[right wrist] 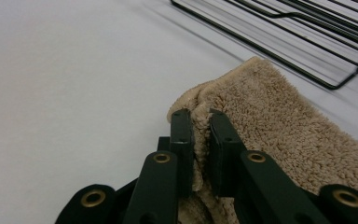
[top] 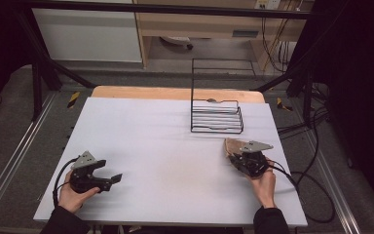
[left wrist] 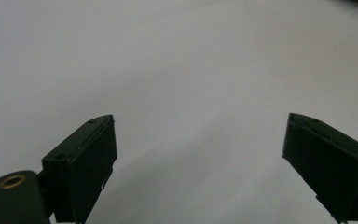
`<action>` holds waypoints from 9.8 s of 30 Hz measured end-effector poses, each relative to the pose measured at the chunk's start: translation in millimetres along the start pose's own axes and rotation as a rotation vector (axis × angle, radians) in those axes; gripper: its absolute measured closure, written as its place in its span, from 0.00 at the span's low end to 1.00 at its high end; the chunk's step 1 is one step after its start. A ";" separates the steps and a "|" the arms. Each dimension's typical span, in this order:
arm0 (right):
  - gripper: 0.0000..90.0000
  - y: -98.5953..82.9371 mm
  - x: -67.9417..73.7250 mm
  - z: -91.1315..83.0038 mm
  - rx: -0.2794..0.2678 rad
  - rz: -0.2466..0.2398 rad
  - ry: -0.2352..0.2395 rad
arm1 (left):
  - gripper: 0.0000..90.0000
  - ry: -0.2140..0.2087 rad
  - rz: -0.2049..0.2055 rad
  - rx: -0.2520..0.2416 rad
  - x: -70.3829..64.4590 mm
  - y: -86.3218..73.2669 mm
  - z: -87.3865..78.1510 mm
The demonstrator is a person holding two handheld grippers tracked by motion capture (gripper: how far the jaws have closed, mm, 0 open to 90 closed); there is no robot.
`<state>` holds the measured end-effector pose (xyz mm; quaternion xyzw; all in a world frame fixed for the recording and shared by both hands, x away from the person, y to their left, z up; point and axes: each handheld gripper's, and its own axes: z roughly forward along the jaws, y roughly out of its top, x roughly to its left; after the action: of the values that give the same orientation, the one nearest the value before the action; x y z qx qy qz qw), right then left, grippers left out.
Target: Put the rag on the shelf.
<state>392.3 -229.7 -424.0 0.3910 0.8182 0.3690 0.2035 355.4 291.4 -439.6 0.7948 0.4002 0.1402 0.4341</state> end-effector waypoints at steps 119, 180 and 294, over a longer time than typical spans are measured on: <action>0.65 -42.7 2.7 -20.6 0.059 0.233 0.007 | 0.79 -0.235 0.134 0.245 -161.8 105.2 171.0; 0.06 -35.0 4.8 -14.4 -0.082 0.236 0.106 | 0.41 -0.097 -0.022 0.160 -121.3 113.8 177.9; 0.95 48.9 12.4 -61.5 -0.395 0.221 0.032 | 0.95 -0.241 0.119 -0.189 -153.7 193.5 106.9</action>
<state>370.4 -226.6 -347.6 0.4249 0.6853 0.5484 0.2215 417.6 54.5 -327.6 0.7839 0.2825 0.1064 0.5426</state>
